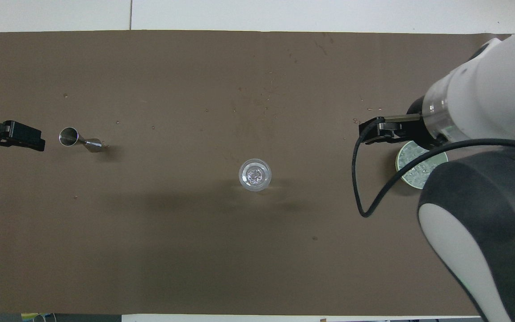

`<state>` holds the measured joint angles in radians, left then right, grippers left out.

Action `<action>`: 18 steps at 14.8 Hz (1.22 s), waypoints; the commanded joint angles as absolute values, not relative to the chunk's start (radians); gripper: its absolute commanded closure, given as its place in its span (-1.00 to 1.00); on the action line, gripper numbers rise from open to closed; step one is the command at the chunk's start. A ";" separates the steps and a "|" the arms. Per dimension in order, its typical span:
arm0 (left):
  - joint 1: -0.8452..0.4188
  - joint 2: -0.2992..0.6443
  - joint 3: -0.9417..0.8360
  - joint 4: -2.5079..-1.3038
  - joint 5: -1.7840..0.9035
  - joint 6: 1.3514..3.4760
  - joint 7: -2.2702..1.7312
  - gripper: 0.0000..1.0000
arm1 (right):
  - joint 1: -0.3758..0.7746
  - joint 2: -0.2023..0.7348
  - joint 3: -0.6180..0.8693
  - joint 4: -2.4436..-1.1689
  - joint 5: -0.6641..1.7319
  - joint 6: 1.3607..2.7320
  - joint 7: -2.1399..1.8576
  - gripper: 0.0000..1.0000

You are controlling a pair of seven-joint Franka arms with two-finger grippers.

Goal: Pour wine and add ice with both arms

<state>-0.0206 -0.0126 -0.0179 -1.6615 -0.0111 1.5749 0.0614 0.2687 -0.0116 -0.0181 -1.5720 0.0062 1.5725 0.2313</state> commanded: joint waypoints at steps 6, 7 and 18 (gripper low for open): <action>-0.021 -0.014 -0.017 -1.661 -0.002 1.563 0.048 -1.00 | 0.023 -0.038 -0.008 -1.608 0.002 1.553 0.040 -1.00; -0.021 -0.014 -0.017 -1.661 -0.002 1.563 0.048 -1.00 | -0.003 -0.044 -0.009 -1.603 0.003 1.527 0.026 -1.00; -0.021 -0.014 -0.017 -1.661 -0.002 1.563 0.048 -1.00 | -0.045 -0.092 -0.087 -1.630 -0.005 1.498 -0.103 -1.00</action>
<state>-0.0206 -0.0126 -0.0179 -1.6615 -0.0111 1.5748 0.0608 -0.0488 -0.0620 -0.0906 -1.5853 0.0072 1.4852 -0.0776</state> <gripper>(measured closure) 0.000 0.000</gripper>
